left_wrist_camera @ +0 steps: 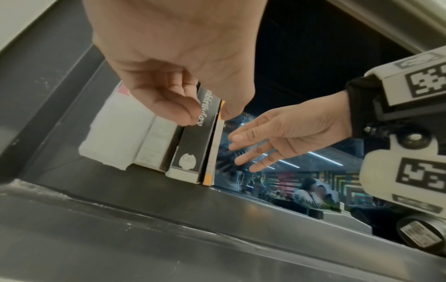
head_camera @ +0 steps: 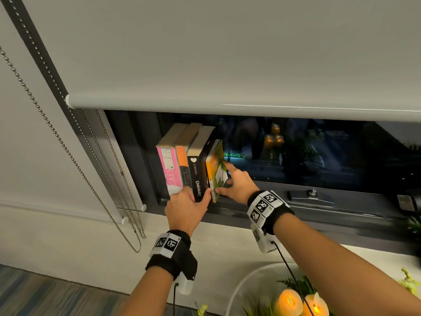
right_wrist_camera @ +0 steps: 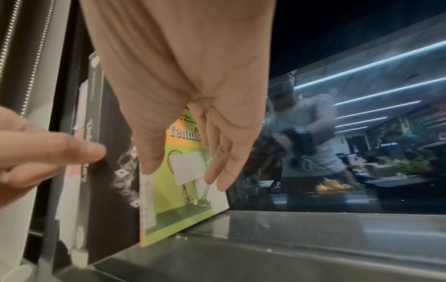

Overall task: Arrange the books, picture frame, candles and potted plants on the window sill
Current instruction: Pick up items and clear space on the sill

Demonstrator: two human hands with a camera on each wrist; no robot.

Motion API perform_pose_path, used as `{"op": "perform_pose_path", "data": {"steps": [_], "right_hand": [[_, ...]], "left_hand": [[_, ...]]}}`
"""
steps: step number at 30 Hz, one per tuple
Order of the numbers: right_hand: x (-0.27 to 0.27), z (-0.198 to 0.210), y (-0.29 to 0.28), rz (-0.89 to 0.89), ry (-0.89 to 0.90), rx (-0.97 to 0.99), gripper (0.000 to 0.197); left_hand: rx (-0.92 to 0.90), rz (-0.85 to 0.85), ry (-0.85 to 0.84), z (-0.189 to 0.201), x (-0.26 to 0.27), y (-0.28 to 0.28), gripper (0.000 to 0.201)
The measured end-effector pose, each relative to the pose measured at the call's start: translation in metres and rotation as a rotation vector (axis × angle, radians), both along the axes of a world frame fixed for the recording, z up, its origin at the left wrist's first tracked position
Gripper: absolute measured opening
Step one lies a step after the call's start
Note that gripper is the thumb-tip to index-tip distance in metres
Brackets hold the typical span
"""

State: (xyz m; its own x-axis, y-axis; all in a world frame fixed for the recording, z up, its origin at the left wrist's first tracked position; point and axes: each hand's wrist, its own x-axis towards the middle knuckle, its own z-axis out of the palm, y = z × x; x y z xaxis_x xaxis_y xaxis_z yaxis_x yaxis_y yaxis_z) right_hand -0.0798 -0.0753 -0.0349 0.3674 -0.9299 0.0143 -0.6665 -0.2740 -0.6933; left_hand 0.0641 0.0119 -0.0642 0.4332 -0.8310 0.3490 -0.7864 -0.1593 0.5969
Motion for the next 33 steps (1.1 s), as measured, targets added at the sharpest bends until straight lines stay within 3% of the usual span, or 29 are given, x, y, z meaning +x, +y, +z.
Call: {"op": "perform_pose_path", "data": {"steps": [6,13,16,22,26,33], "right_hand": [[-0.022,0.004,0.006,-0.054,0.014,0.038,0.075],[-0.090,0.021,0.028,-0.101,0.040,0.031,0.022],[-0.147,0.024,0.049,-0.139,0.089,0.043,0.013],[-0.256,0.001,0.091,-0.214,0.468,0.192,0.011],[-0.287,-0.024,0.104,-0.266,0.550,0.276,0.011],[-0.309,-0.066,0.103,-0.340,0.728,0.396,0.042]], "left_hand": [[0.052,-0.099,0.010,0.002,-0.018,0.011,0.033],[0.130,-0.280,-0.091,0.023,-0.062,0.010,0.036],[0.231,-0.451,-0.146,0.023,-0.081,0.012,0.034],[0.400,-0.650,-0.168,0.007,-0.109,0.015,0.037],[0.433,-0.733,-0.173,-0.002,-0.135,0.017,0.036],[0.557,-0.763,-0.207,-0.008,-0.160,0.021,0.021]]}}
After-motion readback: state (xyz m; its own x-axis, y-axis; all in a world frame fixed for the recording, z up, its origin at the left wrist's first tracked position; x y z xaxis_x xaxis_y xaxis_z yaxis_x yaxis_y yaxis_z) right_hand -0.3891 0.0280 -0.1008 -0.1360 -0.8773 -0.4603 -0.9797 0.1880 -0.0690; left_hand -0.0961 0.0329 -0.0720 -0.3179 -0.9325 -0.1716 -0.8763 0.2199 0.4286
